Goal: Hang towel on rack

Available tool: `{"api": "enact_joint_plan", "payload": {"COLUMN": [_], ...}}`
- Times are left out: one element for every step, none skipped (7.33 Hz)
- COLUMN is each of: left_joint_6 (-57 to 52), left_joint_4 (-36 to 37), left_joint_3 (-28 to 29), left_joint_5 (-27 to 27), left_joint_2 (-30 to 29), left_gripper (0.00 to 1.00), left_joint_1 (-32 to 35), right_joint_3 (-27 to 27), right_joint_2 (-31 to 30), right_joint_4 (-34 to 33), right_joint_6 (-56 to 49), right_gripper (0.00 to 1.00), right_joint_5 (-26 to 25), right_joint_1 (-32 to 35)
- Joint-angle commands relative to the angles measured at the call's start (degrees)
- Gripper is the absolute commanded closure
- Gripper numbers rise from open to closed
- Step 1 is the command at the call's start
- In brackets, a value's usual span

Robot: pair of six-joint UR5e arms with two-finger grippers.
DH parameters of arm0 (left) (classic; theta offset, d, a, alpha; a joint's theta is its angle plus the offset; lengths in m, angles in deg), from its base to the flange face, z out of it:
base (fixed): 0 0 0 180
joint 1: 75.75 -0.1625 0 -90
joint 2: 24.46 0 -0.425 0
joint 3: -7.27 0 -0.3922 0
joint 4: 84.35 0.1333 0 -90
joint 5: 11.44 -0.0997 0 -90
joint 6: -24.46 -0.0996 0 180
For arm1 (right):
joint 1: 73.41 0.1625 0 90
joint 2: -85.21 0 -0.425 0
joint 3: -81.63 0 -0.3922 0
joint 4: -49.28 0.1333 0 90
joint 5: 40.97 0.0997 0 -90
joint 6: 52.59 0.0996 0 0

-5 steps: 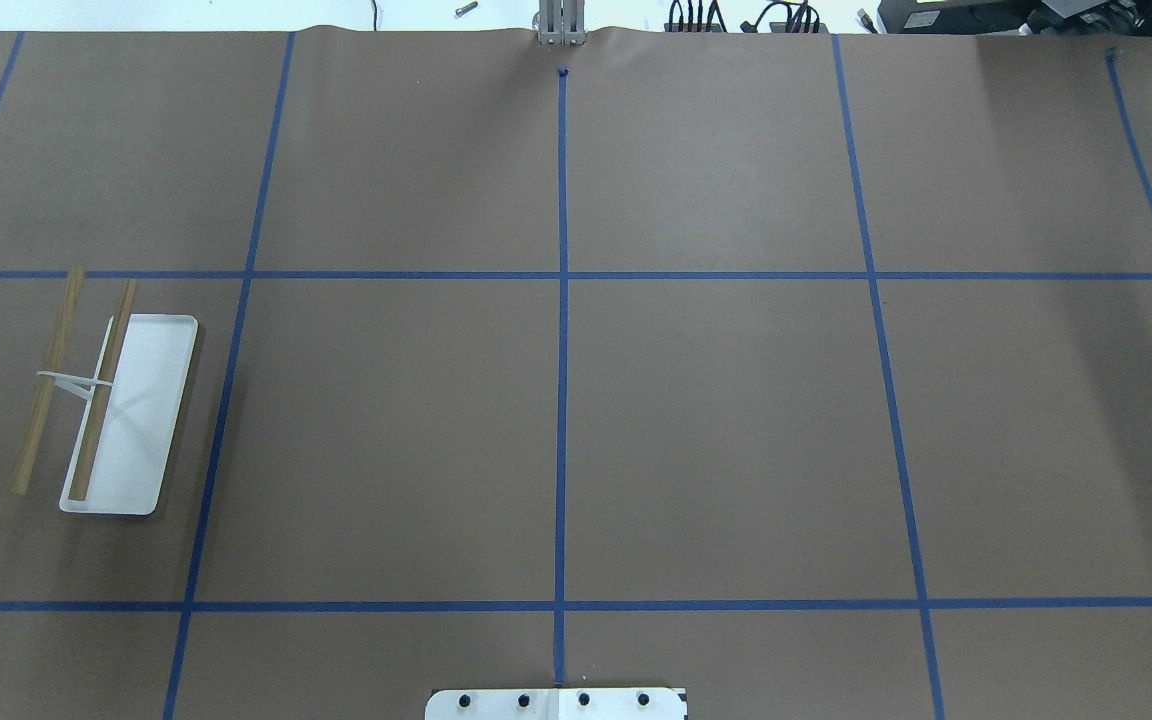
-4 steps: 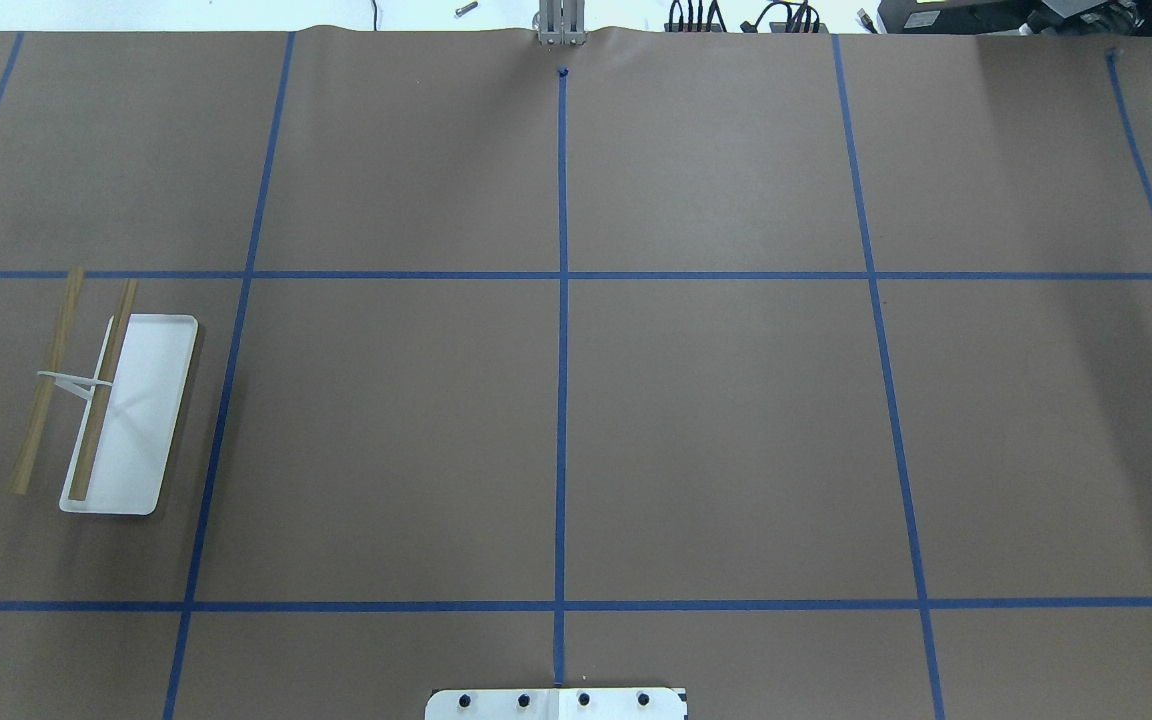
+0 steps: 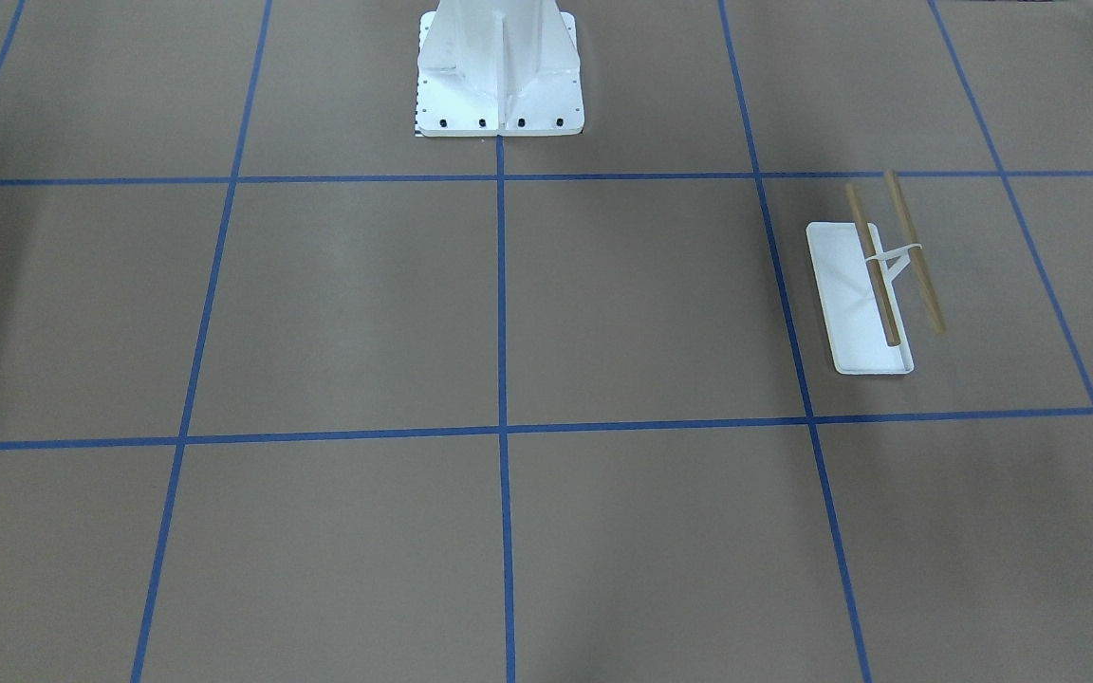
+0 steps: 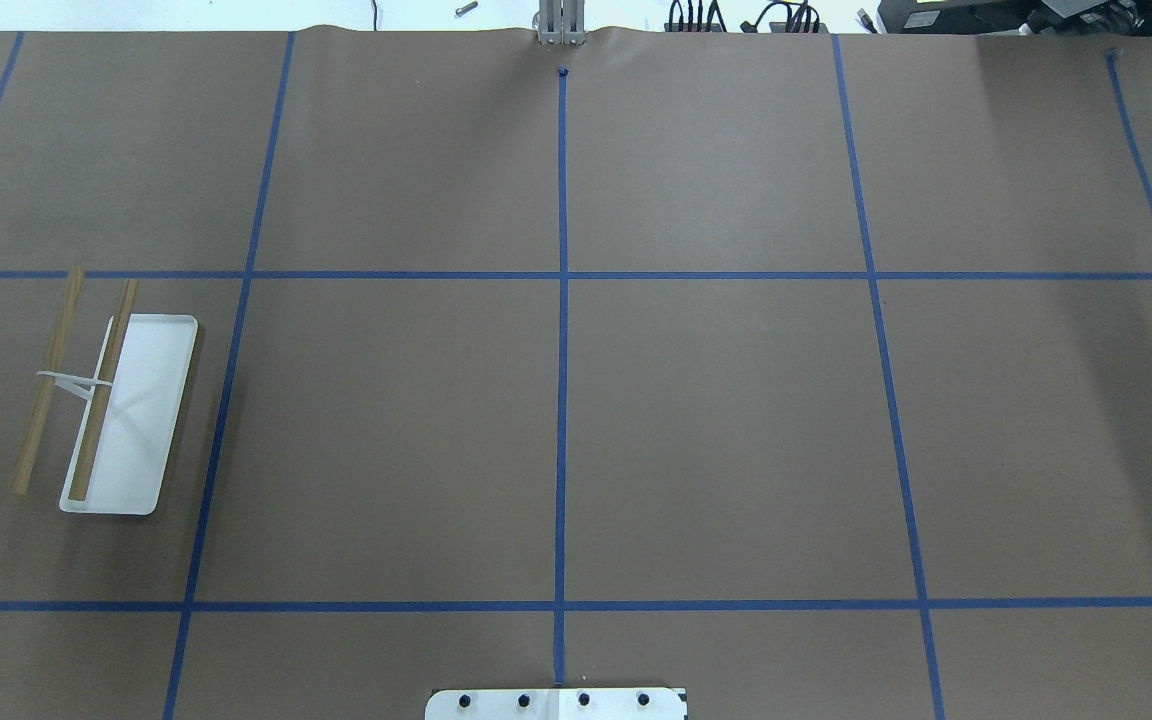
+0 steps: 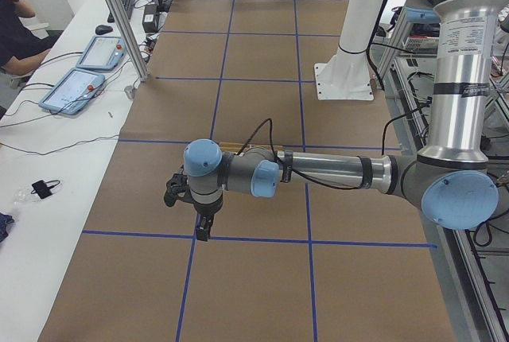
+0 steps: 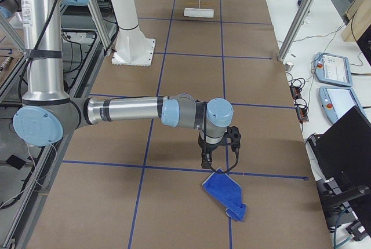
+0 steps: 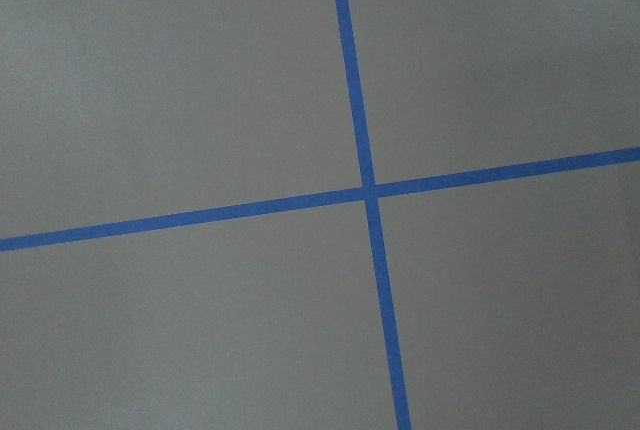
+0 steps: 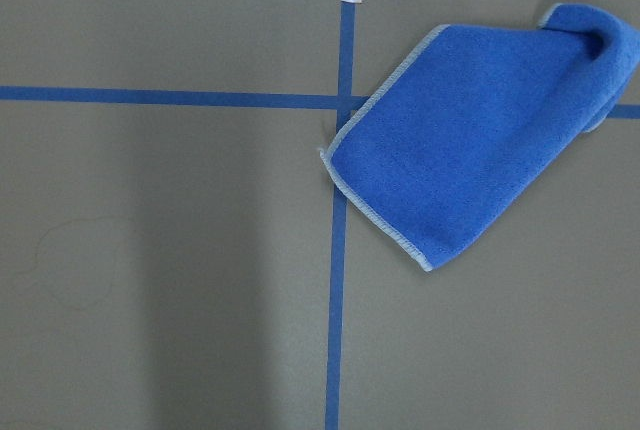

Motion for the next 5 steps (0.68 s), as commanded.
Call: {"api": "enact_joint_plan", "payload": {"left_joint_6": [0.00,0.09,0.00,-0.09,0.17], "left_joint_4": [0.07,0.07,-0.02,-0.02,-0.02], "left_joint_3": [0.03,-0.06,-0.06,-0.06,-0.15], "left_joint_5": [-0.15,-0.15,-0.15,-0.23,-0.32], "left_joint_2": [0.00,0.00,0.00,0.00,-0.26], "left_gripper": [0.02,0.02,0.02,0.02,0.02], "left_joint_1": [-0.08,-0.08,0.01,-0.07,-0.08], "right_joint_3": [-0.05,-0.05,-0.05,0.13,0.22], "right_joint_2": [0.18,0.27,0.35,0.53,0.62], "right_joint_4": [0.00,0.00,0.00,0.00,0.00], "right_joint_6": [0.00,0.00,0.00,0.09,0.09], "right_gripper": [0.00,0.00,0.00,0.00,0.00], "right_joint_5": [0.01,0.01,-0.07,0.01,-0.07], "right_joint_1": [0.00,0.00,0.00,0.00,0.00]}}
